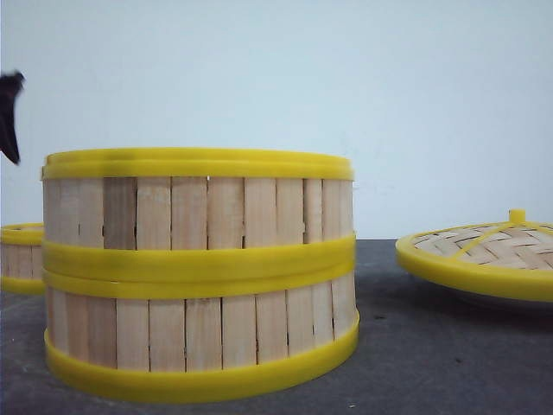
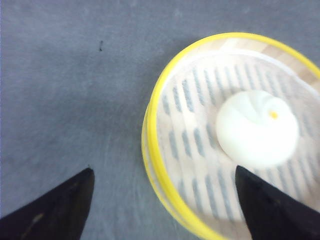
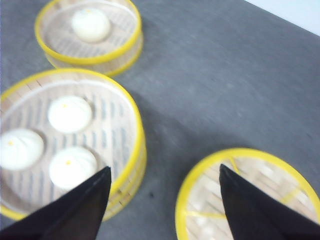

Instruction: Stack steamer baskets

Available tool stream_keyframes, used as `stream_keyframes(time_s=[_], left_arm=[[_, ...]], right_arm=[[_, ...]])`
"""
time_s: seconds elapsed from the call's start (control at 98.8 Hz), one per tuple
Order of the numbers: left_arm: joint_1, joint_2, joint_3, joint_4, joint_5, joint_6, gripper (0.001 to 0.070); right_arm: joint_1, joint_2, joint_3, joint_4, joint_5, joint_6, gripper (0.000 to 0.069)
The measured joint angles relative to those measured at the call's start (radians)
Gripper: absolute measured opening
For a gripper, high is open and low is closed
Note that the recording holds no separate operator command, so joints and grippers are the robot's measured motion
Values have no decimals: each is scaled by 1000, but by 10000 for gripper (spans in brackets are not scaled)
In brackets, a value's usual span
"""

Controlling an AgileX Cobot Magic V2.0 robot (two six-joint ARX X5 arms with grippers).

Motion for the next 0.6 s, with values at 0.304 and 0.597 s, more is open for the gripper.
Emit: stream_keyframes(time_s=[0.304,0.597], left_arm=[[0,225,96,2,0,0,550],[-1,315,96,5,0,0,370]], right_arm=[[0,0,0,-92,78,18,421],[0,0,0,-92,80,29,421]])
